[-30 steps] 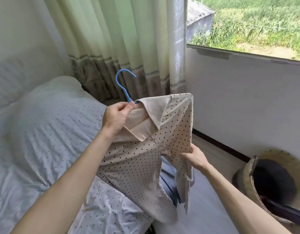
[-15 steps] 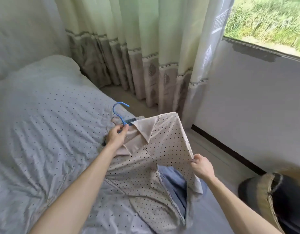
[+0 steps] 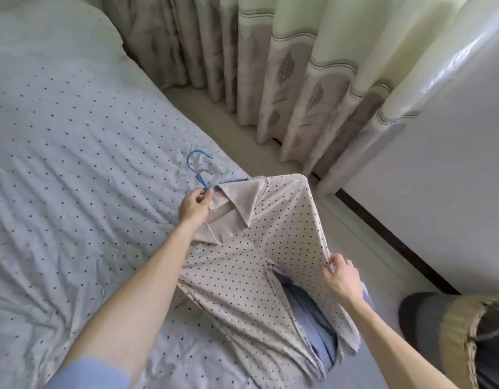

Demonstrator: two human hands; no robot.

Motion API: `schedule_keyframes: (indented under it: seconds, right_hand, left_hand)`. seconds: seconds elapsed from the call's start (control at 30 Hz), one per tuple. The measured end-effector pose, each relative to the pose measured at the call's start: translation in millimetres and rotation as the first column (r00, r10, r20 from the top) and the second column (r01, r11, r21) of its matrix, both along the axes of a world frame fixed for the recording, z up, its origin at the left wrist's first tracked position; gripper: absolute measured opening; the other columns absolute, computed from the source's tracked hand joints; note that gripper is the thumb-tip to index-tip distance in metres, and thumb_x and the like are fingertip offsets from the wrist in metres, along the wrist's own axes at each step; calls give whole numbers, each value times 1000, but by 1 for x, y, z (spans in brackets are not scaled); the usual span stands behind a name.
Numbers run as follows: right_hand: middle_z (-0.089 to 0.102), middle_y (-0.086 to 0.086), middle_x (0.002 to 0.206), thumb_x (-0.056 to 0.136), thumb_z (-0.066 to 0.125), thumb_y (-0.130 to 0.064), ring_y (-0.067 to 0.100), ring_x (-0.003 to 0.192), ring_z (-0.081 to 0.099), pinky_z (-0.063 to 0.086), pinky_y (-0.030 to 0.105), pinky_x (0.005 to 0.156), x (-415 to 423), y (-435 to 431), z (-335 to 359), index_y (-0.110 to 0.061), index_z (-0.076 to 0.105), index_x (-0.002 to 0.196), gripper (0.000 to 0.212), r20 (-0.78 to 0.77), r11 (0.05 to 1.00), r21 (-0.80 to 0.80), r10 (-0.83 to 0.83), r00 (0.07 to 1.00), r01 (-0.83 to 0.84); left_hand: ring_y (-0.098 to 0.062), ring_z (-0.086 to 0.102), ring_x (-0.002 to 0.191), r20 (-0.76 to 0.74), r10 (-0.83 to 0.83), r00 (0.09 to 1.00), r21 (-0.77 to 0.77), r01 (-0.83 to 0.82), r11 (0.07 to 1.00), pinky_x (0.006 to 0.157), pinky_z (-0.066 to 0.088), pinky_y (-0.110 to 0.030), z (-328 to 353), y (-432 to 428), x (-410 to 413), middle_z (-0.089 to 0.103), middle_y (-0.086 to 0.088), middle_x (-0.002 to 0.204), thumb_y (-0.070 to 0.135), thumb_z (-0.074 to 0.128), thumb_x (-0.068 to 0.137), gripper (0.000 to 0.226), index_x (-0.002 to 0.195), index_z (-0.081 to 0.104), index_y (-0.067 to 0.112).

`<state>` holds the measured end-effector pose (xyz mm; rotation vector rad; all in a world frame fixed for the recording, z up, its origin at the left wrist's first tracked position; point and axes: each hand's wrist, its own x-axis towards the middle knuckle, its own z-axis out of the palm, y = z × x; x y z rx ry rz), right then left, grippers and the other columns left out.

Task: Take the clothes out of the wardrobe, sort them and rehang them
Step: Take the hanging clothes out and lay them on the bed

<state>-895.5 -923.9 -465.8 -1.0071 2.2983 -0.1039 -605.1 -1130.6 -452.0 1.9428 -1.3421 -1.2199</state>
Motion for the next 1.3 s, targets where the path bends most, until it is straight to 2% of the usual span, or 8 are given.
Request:
schedule_keyframes:
  seconds: [0.2,0.37,0.6,0.7,0.83,1.0,1.1,1.3]
  right_hand:
    - [63,9,96,95,40,-18,25,76,61,51,35,62,22,-42,-46,-25,41,106,13,60,996,84,-44,997,39]
    - [60,14,122,93,40,-12,33,101,57,52,43,83,23,-64,-87,-23,43,130,39,21,997,75,-30,999,28]
    - [51,16,125,92,47,-14,35,111,45,43,43,87,26,-66,-144,-13,43,139,47,-106,988,39,151,983,-148]
    - [43,10,135,90,53,-28,34,117,42,44,48,93,33,-55,-161,-20,26,152,68,-153,969,125,231,961,-213]
    - [34,10,147,95,46,-37,33,127,38,40,47,100,34,-54,-166,-19,4,158,78,-181,950,148,300,937,-275]
    - [31,10,150,88,48,-27,32,130,36,38,44,107,35,-50,-151,-15,-3,158,88,-105,954,119,287,952,-275]
    - [26,9,156,86,49,-26,31,134,34,32,40,113,32,-44,-134,-16,-2,158,89,-49,954,90,292,955,-287]
    - [45,4,149,91,50,-35,28,137,39,36,39,111,11,-29,-81,-17,37,149,62,-90,950,28,312,946,-310]
  left_hand:
    - [-19,54,87,-48,25,999,66,-22,998,71,39,-27,-72,-58,14,60,-1,92,38,56,100,23,103,66,17]
    - [-20,54,87,-63,131,989,129,-122,984,68,41,-27,-143,-73,19,56,1,81,36,55,101,26,109,67,13]
    - [-28,64,93,187,150,971,18,-156,988,81,49,-34,-227,-96,18,70,-5,96,55,48,96,41,102,71,22]
    - [-33,63,97,273,150,950,-35,-146,989,84,52,-44,-254,-95,14,71,-7,98,68,40,87,51,100,68,28]
    - [-27,61,105,281,214,936,-90,-197,976,93,47,-46,-261,-94,6,69,6,107,67,49,86,36,103,56,35]
    - [-31,61,109,361,54,931,47,-76,996,98,47,-48,-274,-101,23,68,-5,114,80,39,78,56,104,63,37]
    - [-36,61,108,423,-82,902,132,28,991,93,50,-44,-244,-103,17,66,-13,115,62,45,89,45,104,67,26]
    - [-40,56,119,550,-347,760,329,184,926,97,48,-46,-162,-68,-7,55,-20,132,59,45,92,61,128,57,12]
